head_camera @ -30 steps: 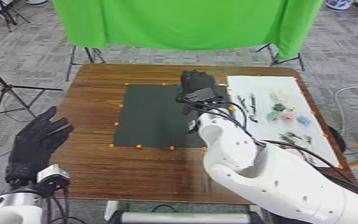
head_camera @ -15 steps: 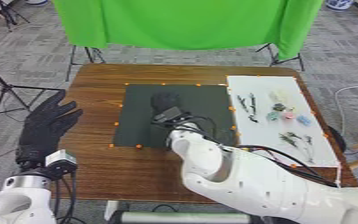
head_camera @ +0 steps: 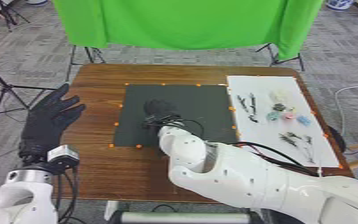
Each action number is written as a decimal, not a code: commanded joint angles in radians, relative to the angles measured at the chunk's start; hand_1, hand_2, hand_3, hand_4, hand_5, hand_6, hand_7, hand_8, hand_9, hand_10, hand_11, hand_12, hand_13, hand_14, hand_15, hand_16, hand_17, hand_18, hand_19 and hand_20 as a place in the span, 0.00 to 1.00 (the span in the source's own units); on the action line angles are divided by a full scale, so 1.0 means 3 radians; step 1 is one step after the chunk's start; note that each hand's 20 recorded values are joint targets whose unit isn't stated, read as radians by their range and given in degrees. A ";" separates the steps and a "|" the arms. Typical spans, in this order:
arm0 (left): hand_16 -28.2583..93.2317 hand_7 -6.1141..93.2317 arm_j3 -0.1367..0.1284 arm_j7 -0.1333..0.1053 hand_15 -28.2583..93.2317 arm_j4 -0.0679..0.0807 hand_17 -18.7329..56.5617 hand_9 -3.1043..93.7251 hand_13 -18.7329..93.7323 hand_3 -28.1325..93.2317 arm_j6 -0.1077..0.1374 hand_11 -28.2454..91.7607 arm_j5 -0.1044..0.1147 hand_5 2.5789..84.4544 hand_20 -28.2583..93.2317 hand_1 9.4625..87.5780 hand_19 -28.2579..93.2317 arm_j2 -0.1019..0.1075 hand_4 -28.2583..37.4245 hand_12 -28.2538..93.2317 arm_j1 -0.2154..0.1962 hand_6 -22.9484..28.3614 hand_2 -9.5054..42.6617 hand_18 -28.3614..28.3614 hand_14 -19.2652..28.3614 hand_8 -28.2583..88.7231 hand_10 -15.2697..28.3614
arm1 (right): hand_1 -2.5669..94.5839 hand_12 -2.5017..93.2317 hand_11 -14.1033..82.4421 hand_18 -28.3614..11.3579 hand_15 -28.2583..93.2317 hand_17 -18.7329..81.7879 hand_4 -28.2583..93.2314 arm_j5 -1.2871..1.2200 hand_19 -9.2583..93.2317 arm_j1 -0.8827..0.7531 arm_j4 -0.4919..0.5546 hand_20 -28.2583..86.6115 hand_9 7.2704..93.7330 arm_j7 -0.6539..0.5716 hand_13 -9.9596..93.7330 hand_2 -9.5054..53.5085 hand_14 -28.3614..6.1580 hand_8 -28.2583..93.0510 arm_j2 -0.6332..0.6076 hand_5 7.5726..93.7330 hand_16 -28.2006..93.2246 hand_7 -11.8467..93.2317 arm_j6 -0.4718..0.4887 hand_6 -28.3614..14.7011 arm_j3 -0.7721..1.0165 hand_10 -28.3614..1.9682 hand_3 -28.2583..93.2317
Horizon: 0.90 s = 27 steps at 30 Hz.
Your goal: Arrange flowers
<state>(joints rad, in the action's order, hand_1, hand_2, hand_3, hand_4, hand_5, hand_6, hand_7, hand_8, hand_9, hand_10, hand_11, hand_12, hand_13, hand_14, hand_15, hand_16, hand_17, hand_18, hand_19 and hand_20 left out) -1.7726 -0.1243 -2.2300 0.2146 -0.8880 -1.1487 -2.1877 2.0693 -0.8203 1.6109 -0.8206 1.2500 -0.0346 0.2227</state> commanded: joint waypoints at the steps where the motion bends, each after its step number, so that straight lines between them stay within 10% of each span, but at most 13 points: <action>1: 0.16 0.21 0.0022 0.0041 0.63 0.0032 0.15 0.38 0.39 0.90 -0.0069 0.46 -0.0027 0.39 0.19 0.19 0.74 0.0019 0.10 0.31 0.0040 0.61 0.28 0.91 0.96 0.15 0.81 | 0.47 0.30 0.72 0.07 0.91 0.54 0.08 -0.0127 1.00 -0.0096 -0.0061 0.53 0.90 -0.0129 0.88 0.00 0.50 0.38 0.0095 0.96 0.37 0.37 0.0237 0.59 0.0196 0.52 0.95; 27: 0.16 0.21 0.0038 -0.0043 0.63 0.0003 0.14 0.38 0.39 0.90 0.0006 0.46 0.0001 0.39 0.19 0.19 0.74 0.0029 0.10 0.31 -0.0046 0.61 0.29 0.91 0.96 0.15 0.81 | 0.44 0.26 0.72 0.06 0.89 0.51 0.01 -0.0107 1.00 -0.0426 0.0045 0.50 0.86 -0.0010 0.85 0.00 0.48 0.31 0.0238 0.92 0.36 0.34 0.0554 0.58 0.0527 0.46 0.91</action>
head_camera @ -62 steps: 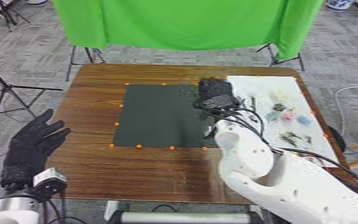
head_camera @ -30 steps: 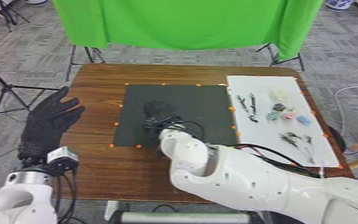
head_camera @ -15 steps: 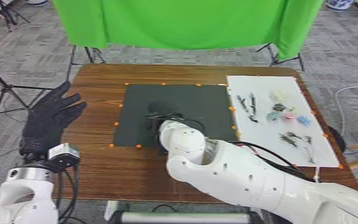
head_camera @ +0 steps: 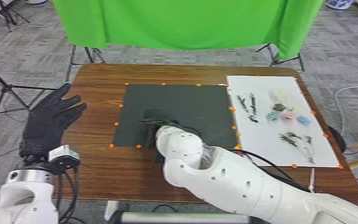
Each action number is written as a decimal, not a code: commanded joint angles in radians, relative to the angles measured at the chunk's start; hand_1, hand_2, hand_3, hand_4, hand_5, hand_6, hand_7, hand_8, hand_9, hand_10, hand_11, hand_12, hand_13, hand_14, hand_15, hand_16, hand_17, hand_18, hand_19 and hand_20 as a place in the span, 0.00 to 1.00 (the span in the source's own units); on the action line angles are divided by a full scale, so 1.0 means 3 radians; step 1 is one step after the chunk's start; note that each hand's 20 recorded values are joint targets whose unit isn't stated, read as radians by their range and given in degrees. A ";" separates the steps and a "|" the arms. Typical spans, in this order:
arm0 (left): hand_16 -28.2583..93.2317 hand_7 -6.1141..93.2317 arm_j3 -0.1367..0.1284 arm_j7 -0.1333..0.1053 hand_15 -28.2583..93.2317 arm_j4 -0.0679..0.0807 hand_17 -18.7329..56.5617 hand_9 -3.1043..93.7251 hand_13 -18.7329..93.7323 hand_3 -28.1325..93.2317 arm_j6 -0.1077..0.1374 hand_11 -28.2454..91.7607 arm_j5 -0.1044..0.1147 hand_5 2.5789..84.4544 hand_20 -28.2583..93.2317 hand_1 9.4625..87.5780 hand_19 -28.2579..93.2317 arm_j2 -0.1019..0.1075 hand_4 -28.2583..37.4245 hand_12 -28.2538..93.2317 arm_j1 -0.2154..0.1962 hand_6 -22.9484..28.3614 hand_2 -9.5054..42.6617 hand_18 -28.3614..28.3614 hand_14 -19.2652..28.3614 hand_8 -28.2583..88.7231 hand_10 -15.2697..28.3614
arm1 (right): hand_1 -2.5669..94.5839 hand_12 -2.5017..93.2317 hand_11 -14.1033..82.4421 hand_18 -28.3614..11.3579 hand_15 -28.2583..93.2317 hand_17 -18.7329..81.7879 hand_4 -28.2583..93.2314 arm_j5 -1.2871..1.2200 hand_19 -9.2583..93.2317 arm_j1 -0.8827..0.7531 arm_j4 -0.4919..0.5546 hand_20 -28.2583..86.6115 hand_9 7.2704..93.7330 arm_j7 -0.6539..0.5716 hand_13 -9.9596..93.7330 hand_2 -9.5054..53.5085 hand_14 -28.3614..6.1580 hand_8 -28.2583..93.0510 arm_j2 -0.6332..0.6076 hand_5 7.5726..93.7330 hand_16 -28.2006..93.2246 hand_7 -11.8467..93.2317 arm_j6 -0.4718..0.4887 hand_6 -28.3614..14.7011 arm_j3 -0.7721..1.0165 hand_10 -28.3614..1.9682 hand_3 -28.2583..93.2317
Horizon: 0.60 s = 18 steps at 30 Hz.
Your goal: Arrange flowers
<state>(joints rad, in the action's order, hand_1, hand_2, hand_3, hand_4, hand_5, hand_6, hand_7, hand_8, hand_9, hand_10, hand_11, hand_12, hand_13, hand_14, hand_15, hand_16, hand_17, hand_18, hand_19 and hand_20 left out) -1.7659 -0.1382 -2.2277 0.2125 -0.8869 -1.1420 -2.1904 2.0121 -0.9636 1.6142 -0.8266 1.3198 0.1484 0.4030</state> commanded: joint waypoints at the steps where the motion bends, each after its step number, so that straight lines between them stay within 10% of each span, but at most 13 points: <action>1: 0.16 0.21 0.0013 0.0015 0.63 -0.0005 0.14 0.38 0.39 0.90 0.0019 0.46 0.0000 0.39 0.19 0.19 0.74 0.0009 0.10 0.31 -0.0042 0.61 0.29 0.91 0.96 0.15 0.81 | 0.43 0.26 0.72 0.06 0.89 0.50 0.01 0.0069 1.00 0.0076 0.0040 0.50 0.85 -0.0021 0.84 0.00 0.48 0.31 -0.0008 0.91 0.36 0.34 -0.0126 0.58 -0.0108 0.46 0.92; 18: 0.16 0.21 -0.0007 0.0059 0.63 -0.0031 0.14 0.38 0.39 0.90 0.0025 0.47 -0.0011 0.39 0.19 0.19 0.74 -0.0034 0.10 0.31 -0.0112 0.61 0.29 0.91 0.96 0.15 0.81 | 0.35 0.25 0.72 0.03 0.90 0.46 0.03 0.0265 0.98 0.0214 0.0089 0.52 0.82 -0.0182 0.81 0.04 0.43 0.20 -0.0122 0.88 0.35 0.33 -0.0525 0.57 -0.0309 0.40 0.94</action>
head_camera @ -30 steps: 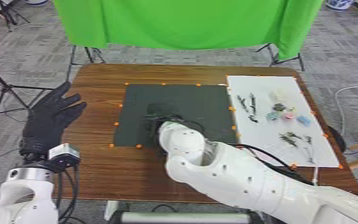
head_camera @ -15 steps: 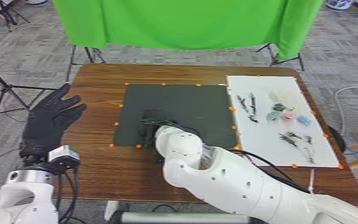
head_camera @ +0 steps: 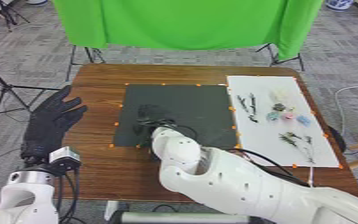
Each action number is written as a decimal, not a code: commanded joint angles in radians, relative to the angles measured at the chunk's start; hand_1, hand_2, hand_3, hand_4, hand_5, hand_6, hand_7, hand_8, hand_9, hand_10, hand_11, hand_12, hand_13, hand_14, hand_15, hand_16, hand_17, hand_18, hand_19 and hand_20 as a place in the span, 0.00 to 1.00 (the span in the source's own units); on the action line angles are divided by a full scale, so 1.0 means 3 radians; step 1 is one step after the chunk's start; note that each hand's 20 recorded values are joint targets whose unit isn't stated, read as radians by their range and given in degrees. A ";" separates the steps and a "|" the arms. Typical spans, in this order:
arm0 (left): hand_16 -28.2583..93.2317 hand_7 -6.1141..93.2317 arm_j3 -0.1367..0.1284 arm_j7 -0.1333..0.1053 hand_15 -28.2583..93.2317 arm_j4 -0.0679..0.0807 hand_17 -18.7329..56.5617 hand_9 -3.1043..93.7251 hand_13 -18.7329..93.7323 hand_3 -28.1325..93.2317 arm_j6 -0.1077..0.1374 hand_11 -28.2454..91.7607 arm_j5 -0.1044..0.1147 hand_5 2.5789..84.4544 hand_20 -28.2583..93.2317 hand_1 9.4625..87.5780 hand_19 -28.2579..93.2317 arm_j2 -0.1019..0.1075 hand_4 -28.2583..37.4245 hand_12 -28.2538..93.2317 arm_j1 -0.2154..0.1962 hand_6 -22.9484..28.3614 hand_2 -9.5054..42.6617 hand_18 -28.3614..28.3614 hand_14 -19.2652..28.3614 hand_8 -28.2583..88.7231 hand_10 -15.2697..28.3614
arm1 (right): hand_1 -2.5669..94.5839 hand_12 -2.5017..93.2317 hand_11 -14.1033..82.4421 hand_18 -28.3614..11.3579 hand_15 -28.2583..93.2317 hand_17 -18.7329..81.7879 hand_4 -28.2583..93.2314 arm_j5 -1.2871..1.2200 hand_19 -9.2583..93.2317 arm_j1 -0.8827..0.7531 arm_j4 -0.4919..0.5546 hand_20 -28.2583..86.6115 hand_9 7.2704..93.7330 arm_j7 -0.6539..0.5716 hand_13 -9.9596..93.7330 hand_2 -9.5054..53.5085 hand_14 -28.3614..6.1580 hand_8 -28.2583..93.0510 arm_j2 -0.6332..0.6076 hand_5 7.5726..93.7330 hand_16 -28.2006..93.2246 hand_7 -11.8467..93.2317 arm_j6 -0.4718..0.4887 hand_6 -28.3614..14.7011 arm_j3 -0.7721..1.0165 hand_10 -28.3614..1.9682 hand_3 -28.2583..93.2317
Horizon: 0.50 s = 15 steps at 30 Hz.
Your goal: Arrange flowers
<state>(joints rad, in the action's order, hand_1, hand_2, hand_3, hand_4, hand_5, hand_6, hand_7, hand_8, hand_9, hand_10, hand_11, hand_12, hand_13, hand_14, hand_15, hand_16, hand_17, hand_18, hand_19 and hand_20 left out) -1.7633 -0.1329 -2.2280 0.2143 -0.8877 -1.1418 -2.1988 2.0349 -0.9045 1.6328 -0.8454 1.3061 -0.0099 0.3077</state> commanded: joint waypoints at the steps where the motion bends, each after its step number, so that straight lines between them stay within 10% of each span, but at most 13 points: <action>1: 0.16 0.21 -0.0017 0.0044 0.63 -0.0034 0.14 0.38 0.39 0.90 0.0018 0.47 -0.0006 0.39 0.19 0.19 0.74 -0.0035 0.10 0.31 -0.0086 0.61 0.29 0.91 0.96 0.15 0.81 | 0.34 0.25 0.72 0.03 0.90 0.47 0.04 0.0197 0.98 0.0040 0.0019 0.52 0.82 -0.0143 0.81 0.06 0.43 0.16 -0.0095 0.88 0.35 0.34 -0.0008 0.58 -0.0025 0.39 0.94; 15: 0.16 0.21 -0.0019 0.0027 0.63 -0.0048 0.14 0.38 0.39 0.90 0.0038 0.47 -0.0001 0.39 0.19 0.19 0.74 -0.0053 0.10 0.31 -0.0129 0.61 0.29 0.91 0.96 0.15 0.81 | 0.18 0.24 0.69 0.00 0.90 0.45 0.05 0.0057 0.98 -0.0078 0.0021 0.53 0.81 -0.0166 0.80 0.28 0.37 0.14 -0.0122 0.88 0.35 0.30 0.0156 0.52 0.0107 0.31 0.93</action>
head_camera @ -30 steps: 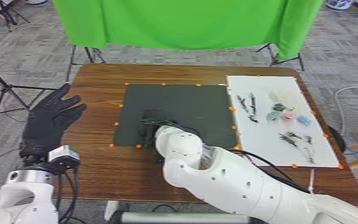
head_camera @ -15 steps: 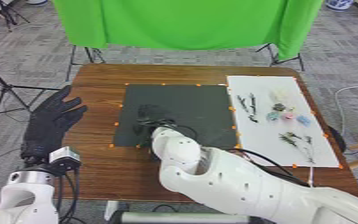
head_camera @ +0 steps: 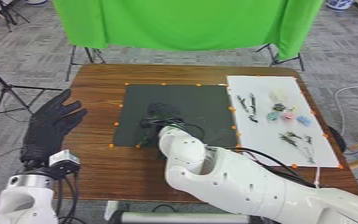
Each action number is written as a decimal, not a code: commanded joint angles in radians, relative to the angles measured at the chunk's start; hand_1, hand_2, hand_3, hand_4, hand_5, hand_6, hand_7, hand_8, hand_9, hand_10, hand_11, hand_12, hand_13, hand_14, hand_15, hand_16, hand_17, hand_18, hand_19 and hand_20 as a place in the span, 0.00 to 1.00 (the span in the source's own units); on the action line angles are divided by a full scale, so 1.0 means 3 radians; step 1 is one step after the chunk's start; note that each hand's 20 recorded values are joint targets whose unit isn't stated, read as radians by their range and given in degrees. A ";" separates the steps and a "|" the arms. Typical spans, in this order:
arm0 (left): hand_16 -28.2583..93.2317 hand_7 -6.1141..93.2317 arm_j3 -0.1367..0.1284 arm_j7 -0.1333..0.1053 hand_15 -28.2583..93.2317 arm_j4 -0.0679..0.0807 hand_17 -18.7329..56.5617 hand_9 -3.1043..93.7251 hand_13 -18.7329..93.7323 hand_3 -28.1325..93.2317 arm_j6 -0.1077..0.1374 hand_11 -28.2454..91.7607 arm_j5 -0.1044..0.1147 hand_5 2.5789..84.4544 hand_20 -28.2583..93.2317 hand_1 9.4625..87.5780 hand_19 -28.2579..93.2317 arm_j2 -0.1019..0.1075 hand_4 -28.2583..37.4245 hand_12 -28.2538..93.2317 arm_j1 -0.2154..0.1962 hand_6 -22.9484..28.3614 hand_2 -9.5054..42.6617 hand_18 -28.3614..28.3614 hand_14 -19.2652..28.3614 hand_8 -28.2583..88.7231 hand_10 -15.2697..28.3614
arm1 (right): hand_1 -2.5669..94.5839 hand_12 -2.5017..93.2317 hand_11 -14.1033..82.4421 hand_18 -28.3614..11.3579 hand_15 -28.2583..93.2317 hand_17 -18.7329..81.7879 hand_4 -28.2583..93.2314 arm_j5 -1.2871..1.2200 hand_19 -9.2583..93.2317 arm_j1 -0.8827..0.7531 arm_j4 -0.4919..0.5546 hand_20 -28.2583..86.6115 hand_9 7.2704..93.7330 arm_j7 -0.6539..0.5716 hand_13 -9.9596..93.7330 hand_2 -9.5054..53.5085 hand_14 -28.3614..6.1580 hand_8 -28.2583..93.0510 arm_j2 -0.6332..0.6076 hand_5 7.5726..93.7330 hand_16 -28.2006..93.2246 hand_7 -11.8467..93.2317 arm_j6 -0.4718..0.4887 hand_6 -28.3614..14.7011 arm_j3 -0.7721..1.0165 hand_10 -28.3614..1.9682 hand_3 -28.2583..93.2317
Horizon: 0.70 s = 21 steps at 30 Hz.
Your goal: Arrange flowers
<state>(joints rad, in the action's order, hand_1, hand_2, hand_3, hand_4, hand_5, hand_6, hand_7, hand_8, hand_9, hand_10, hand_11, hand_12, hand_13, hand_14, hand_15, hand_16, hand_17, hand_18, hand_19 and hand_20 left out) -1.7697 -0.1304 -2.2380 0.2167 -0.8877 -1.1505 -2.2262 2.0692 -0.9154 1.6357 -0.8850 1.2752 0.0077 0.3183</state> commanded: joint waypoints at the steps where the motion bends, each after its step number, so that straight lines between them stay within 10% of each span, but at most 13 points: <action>1: 0.16 0.21 0.0002 0.0015 0.63 -0.0011 0.14 0.38 0.39 0.90 0.0029 0.47 -0.0004 0.39 0.19 0.19 0.74 -0.0025 0.10 0.31 -0.0037 0.61 0.29 0.91 0.96 0.15 0.81 | 0.18 0.24 0.69 0.00 0.90 0.45 0.05 -0.0076 0.98 -0.0037 0.0009 0.53 0.81 -0.0033 0.80 0.28 0.37 0.14 -0.0019 0.87 0.35 0.30 0.0086 0.52 0.0064 0.30 0.93; 21: 0.15 0.21 0.0060 0.0024 0.63 0.0029 0.14 0.38 0.39 0.90 0.0024 0.47 -0.0010 0.39 0.19 0.20 0.74 -0.0016 0.10 0.31 0.0034 0.61 0.29 0.91 0.96 0.15 0.81 | 0.15 0.25 0.72 0.00 0.94 0.42 0.05 -0.0331 0.96 -0.0164 -0.0037 0.57 0.75 0.0009 0.76 0.32 0.34 0.13 0.0113 0.76 0.34 0.22 0.0132 0.49 0.0265 0.24 0.92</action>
<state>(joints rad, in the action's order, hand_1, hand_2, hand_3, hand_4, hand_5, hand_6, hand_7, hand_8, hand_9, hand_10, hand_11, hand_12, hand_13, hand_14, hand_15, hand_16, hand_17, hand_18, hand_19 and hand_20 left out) -1.7595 -0.1288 -2.2353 0.2179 -0.8882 -1.1520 -2.2148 1.9774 -0.9557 1.6337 -0.8811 1.2882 0.0557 0.3909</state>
